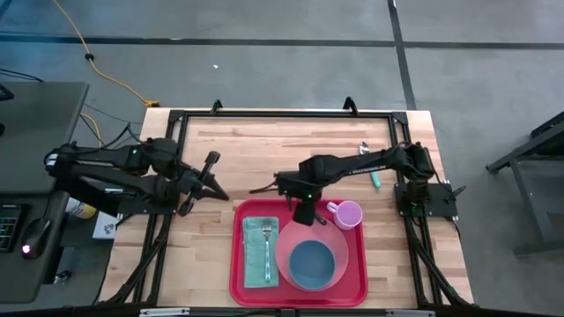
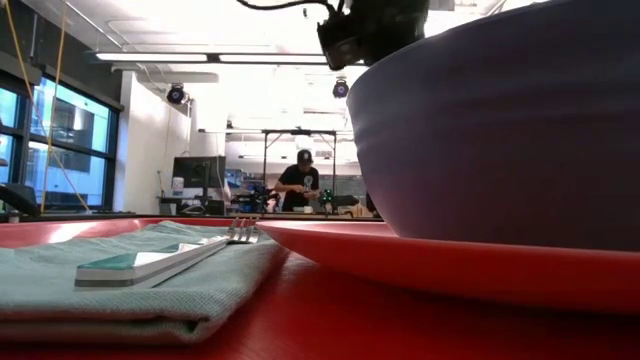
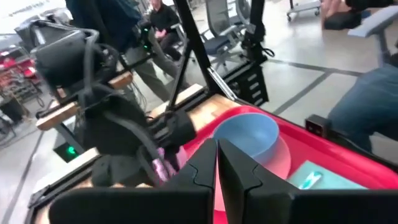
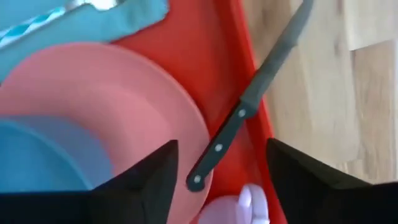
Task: Set up tray
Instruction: Put the black knife on the blue napkin
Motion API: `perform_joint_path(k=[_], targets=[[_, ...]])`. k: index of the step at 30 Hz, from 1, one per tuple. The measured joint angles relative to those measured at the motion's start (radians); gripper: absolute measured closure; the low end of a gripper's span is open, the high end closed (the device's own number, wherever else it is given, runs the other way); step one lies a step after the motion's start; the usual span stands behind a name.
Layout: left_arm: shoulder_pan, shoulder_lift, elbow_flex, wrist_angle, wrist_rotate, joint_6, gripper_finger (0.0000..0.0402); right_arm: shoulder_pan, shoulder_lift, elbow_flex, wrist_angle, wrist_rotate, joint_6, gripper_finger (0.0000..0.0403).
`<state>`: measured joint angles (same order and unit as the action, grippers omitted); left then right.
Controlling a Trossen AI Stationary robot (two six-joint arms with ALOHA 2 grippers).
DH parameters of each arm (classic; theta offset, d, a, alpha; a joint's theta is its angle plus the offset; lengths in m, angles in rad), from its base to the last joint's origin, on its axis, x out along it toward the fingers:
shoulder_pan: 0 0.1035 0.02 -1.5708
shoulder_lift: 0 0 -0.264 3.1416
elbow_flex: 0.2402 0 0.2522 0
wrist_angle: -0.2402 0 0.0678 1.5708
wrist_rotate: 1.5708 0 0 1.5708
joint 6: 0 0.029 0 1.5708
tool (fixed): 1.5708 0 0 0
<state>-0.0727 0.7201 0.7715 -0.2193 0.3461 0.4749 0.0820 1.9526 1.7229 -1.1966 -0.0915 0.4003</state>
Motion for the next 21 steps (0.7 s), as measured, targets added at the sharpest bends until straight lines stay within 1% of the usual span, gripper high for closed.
perform_joint_path(k=[2,5,13,18,21], targets=[[-0.016,0.0,0.0,-0.017,-0.002,0.007,0.0355,-0.008,0.0,-0.005,0.0,0.011,0.019,0.0173],[-0.039,-0.009,-0.001,-0.049,-0.002,0.031,0.0355,-0.018,0.0,-0.005,-0.001,0.043,0.038,0.0163],[-0.068,-0.042,0.0,-0.056,-0.001,0.054,0.0355,-0.031,0.013,-0.005,0.015,0.069,0.073,0.0168],[-0.067,-0.07,0.0,-0.086,-0.002,0.044,0.0355,-0.03,0.052,-0.005,0.008,0.045,0.089,0.0168],[-0.067,-0.079,0.0,-0.091,-0.001,0.028,0.0355,-0.029,0.065,-0.005,-0.008,0.057,0.09,0.0168]])
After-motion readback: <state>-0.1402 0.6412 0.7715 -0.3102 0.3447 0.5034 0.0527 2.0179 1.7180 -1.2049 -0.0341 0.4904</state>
